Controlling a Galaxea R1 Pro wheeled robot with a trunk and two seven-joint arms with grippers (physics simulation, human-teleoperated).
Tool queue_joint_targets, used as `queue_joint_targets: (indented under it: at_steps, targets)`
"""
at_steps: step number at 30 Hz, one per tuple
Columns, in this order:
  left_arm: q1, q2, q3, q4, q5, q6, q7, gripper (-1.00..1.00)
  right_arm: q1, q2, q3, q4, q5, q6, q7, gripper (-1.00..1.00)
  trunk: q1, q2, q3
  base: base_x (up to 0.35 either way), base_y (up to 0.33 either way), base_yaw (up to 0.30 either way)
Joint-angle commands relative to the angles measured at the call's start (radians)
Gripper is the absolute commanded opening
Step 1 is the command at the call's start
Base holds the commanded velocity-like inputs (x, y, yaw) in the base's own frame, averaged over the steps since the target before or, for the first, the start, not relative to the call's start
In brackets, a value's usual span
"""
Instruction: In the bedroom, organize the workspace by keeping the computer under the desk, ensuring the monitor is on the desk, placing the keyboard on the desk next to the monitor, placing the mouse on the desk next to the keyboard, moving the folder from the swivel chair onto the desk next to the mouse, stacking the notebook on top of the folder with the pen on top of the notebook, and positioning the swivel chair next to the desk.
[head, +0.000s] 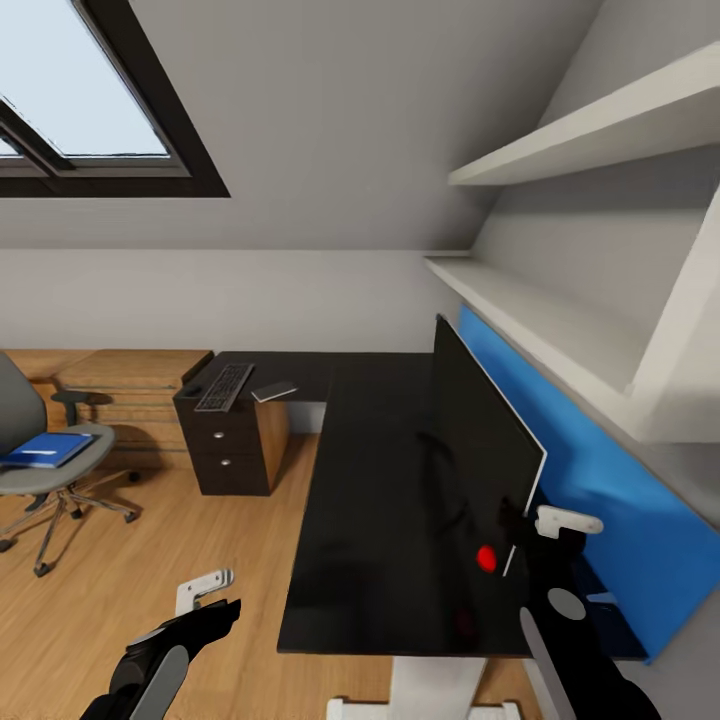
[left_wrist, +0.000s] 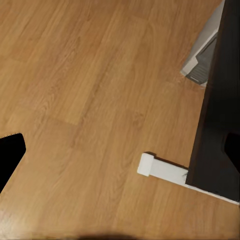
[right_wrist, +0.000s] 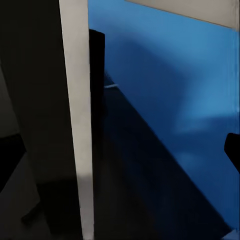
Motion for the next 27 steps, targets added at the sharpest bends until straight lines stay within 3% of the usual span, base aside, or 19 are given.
queue_joint_targets:
  at_steps: [1, 18, 27]
  targets:
    - [-0.001, 0.001, -0.003, -0.002, 0.011, 0.001, 0.01, 1.0, -0.001, -0.001, 0.003, -0.001, -0.004, 0.006, -0.007, 1.0, 0.0, -0.003, -0.002, -0.165, -0.223, 0.0]
    - [-0.001, 0.001, -0.001, -0.001, 0.009, 0.001, 0.01, 1.0, -0.001, -0.001, 0.003, -0.001, -0.004, 0.006, -0.007, 1.0, 0.0, -0.003, -0.002, -0.026, -0.033, 0.0]
    - [-0.001, 0.001, 0.0, -0.002, 0.009, 0.001, 0.01, 1.0, -0.001, 0.001, 0.003, 0.0, -0.005, 0.006, -0.008, 1.0, 0.0, -0.003, -0.002, -0.307, 0.094, 0.0]
